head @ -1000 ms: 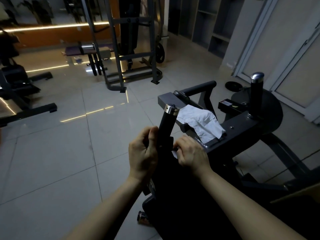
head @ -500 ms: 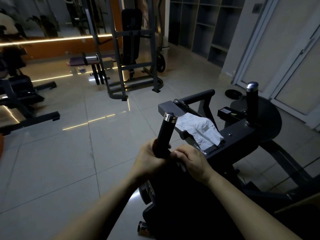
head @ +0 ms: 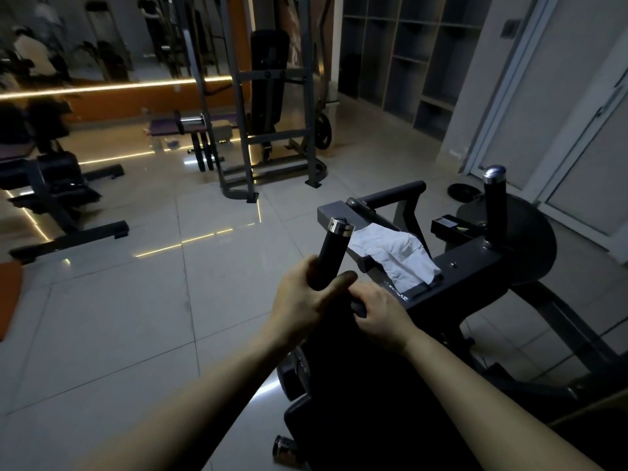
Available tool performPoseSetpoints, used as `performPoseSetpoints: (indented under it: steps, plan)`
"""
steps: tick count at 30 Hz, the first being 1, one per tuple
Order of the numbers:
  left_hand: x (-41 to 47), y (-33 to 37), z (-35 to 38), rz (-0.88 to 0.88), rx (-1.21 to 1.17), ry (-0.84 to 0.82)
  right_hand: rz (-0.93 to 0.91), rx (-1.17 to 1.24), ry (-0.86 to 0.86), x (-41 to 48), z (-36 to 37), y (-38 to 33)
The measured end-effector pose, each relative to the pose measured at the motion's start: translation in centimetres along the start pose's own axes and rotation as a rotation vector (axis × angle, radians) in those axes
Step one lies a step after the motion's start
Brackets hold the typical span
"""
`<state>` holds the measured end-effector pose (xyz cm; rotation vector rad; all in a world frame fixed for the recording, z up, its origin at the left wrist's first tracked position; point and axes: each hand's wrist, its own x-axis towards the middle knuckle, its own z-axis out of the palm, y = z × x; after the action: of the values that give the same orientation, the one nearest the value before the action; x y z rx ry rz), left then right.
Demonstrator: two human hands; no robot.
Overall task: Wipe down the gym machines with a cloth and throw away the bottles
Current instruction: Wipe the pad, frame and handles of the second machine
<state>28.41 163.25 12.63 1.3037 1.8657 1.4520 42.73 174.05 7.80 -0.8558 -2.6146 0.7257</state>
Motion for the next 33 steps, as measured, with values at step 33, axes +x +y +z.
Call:
performPoseSetpoints:
  steps: [33]
  plan:
    - [1.9,2.6,-4.6,-0.005,-0.051,-0.132,0.235,0.461,0.472,-1.0,-6.9,-8.3]
